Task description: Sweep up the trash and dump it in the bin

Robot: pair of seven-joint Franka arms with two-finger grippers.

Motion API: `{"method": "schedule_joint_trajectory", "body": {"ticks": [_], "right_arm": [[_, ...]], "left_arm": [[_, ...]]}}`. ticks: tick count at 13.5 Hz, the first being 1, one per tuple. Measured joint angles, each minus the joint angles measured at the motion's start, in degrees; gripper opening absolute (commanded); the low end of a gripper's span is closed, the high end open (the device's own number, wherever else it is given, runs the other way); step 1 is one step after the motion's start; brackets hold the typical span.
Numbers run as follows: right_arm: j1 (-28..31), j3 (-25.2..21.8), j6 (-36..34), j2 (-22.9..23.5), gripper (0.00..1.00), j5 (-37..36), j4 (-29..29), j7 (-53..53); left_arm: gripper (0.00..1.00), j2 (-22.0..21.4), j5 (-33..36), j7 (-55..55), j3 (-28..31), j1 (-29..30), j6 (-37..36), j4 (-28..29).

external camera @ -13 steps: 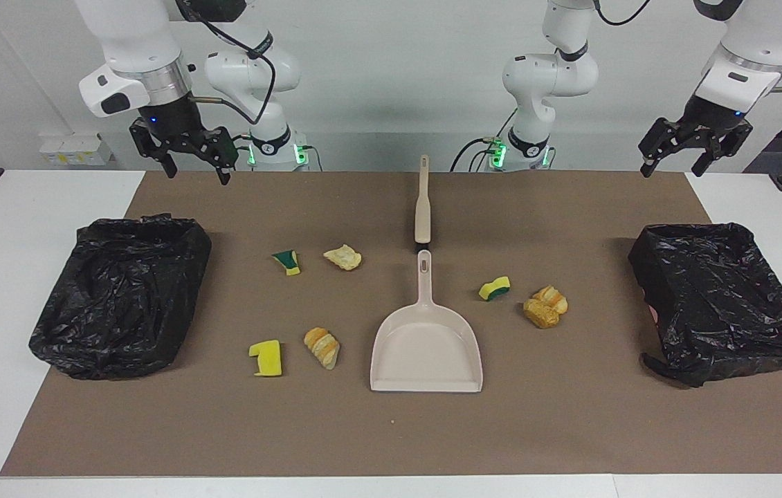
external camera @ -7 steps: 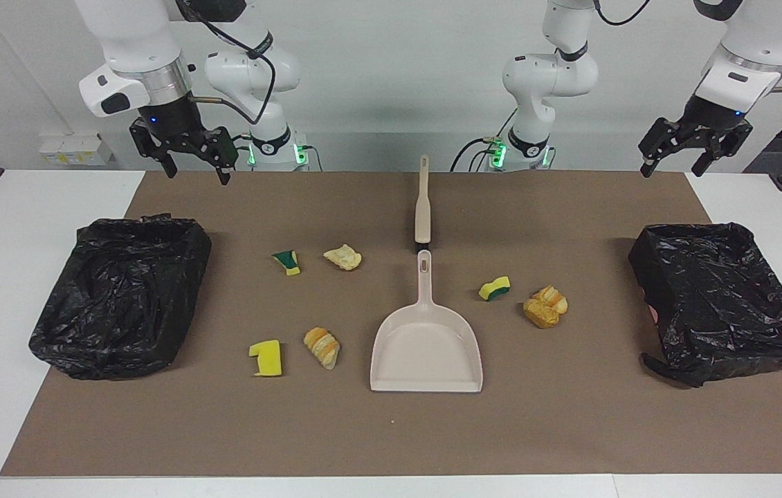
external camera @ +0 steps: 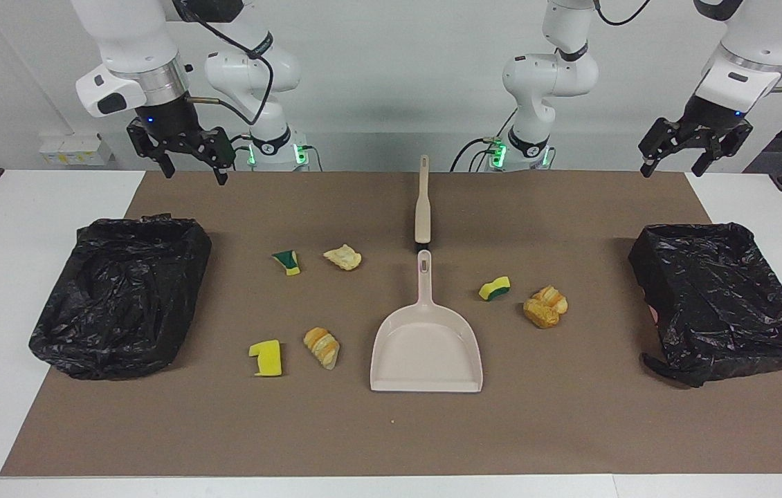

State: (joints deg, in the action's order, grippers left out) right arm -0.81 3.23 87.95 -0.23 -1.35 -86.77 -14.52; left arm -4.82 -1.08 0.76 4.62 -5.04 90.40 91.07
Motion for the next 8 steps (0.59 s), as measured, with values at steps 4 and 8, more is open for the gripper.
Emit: {"method": "schedule_joint_trajectory", "body": {"ticks": [4,8], "right_arm": [[0.01,0.07,0.31,0.0,1.0,0.0,0.0,0.0],[-0.36,0.8,1.27,0.99,1.0,-0.04,-0.08,-1.25]], "left_arm": [[1.0,0.0,0.0,0.0,0.0,0.0,0.0,0.0],[1.0,0.0,0.0,0.0,0.0,0.0,0.0,0.0]]}}
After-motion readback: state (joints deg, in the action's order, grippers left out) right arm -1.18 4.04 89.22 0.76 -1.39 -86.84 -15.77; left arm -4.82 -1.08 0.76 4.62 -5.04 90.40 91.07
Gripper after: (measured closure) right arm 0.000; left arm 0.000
